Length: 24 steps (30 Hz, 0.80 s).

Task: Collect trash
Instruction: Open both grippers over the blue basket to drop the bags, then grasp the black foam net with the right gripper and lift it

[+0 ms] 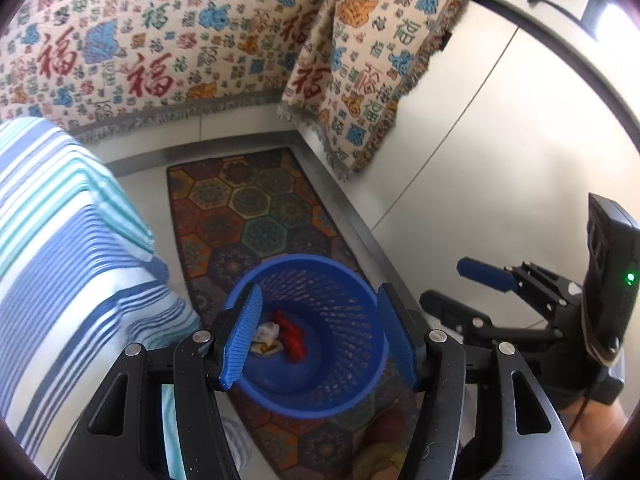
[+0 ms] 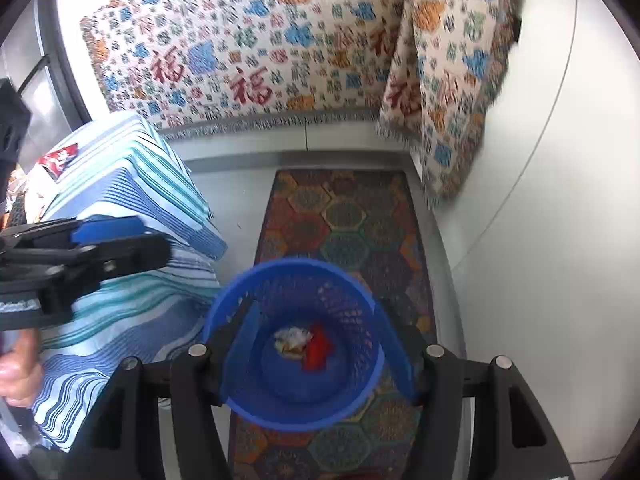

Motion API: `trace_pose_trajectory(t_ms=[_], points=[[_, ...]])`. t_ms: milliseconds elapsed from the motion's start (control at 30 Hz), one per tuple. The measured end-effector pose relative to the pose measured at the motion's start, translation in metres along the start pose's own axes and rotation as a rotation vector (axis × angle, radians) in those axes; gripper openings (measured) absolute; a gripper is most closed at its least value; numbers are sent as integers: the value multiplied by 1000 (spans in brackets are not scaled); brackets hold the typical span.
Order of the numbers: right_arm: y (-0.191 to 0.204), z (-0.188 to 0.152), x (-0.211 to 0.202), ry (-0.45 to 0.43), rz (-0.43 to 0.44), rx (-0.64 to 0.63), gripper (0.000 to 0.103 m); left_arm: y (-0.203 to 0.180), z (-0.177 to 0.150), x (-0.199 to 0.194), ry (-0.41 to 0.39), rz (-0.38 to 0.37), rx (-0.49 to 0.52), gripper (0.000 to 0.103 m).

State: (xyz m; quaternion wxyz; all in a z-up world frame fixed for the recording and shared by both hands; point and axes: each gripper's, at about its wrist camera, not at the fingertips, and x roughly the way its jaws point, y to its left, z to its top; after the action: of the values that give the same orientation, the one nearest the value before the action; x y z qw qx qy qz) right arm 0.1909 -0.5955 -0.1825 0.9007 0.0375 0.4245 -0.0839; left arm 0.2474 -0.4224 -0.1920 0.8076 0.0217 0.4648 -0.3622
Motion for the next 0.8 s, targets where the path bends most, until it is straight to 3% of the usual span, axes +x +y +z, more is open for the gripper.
trace_pose_trajectory(t_ms=[200, 333, 500, 800], points=[[35, 7, -27, -99, 26, -69, 61, 23, -28, -68, -72, 51, -60, 64], [70, 10, -47, -153, 73, -119, 61, 44, -56, -116, -114, 123, -107, 67], [124, 7, -65, -188, 174, -191, 61, 85, -105, -172, -147, 291, -162, 70], [241, 1, -58, -127, 369, -335, 61, 183, -179, -247, -223, 645, -332, 71]])
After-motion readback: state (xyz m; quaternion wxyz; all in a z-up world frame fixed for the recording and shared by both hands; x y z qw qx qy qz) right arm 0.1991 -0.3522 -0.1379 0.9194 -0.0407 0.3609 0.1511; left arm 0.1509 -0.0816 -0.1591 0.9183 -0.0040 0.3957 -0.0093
